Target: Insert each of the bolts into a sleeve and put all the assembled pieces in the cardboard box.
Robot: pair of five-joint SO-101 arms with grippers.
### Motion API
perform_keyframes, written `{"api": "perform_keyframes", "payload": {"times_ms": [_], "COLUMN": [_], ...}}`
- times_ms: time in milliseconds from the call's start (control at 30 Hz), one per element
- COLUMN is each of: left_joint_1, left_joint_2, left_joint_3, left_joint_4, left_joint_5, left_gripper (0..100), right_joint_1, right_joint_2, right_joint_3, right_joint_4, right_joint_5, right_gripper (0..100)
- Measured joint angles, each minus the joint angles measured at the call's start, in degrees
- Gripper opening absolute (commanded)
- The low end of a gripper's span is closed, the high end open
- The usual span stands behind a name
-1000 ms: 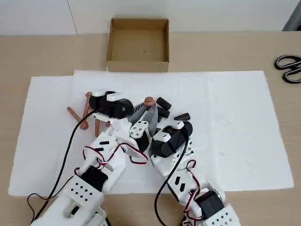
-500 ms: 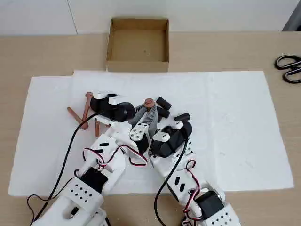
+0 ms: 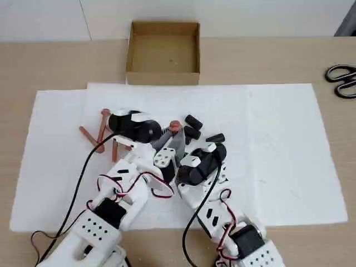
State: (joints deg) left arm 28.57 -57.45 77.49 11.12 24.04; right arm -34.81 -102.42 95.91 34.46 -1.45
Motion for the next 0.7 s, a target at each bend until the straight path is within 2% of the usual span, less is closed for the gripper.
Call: {"api": "perform_keyframes", "payload": {"times_ms": [333,700], "left_joint_1": [0.2,0.4], "left_joint_2": [0.0,0.0], "left_joint_3": [0.0,-4.0], "left_joint_4": [4.2,15.6], "left_joint_5": [0.0,0.5], "left_gripper": [1,1], "right_joint_1": [0.2,0.2], "right_joint_2": [0.0,0.0], "right_joint_3": [0.0,0.0], "right_joint_4": [0.0,-0.1], "right_joint_5": [0.0,0.0], "right_gripper": [0.4,0.4]}}
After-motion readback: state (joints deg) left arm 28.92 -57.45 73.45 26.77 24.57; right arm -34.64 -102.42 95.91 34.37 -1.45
